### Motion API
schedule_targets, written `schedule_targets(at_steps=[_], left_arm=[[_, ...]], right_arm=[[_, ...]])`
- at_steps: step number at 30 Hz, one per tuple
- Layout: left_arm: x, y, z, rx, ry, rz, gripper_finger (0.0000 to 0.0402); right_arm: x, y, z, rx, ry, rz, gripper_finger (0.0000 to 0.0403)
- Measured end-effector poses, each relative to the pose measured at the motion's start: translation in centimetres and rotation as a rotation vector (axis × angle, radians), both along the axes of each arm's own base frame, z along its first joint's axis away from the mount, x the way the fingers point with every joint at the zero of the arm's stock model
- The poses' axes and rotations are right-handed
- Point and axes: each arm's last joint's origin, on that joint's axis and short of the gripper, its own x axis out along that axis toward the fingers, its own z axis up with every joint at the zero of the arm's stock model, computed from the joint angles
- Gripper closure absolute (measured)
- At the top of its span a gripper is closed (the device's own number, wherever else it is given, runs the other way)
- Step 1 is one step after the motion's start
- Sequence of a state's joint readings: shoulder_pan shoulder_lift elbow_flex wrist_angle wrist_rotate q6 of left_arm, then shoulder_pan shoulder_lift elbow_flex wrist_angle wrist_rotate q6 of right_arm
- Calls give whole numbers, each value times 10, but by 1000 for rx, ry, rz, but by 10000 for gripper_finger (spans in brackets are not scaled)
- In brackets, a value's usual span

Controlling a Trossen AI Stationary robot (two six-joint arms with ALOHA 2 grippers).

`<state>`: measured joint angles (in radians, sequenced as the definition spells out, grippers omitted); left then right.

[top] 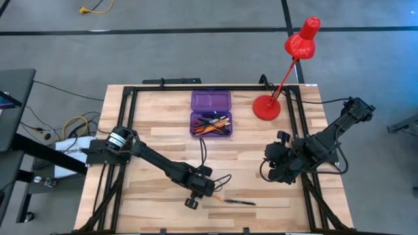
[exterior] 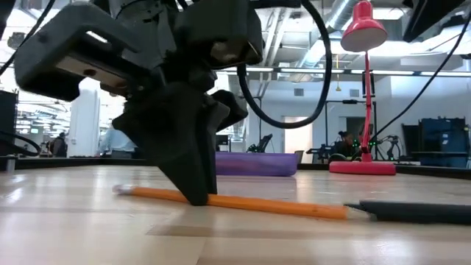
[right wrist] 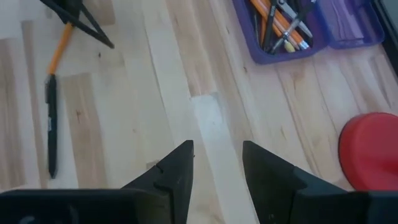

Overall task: Pick & place school supplies into a supply box
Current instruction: Put the yellow pencil into the purple supply box

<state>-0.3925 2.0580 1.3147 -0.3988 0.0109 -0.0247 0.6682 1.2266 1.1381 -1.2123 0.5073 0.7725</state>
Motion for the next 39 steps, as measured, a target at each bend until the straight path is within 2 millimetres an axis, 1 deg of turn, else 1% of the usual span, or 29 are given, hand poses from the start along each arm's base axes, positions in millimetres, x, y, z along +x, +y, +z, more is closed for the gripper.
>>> schedule_targets(at_steps=[2,7,10,15,21,24,28,34,39], left_arm=[[0,4,-1,-3,23,37,391],[-3,18,-4,54,84,157,392],[-3,26,-5,58,109,219,397],[-2,33,-5,55,117,268,398],[-3,39,7,102,61,302,400],[-4,51,12,146,63,343,401],[-4,65,19,161,71,373,398],[-3,81,40,145,21,365,399],[-1,93,43,156,17,335,400]], right_arm=[[-1,0,0,1,1,-13,271],[-1,-1,0,3,2,-21,271],[-1,-1,0,1,1,-21,271],[-1,-1,0,2,1,-22,272],[-1,-1,0,0,-1,-30,271],[-1,-1,0,-14,-8,-29,272],[-1,-2,0,-35,-8,-22,272],[-1,-3,0,-47,-8,-26,272],[-1,-3,0,-46,-8,-27,272]])
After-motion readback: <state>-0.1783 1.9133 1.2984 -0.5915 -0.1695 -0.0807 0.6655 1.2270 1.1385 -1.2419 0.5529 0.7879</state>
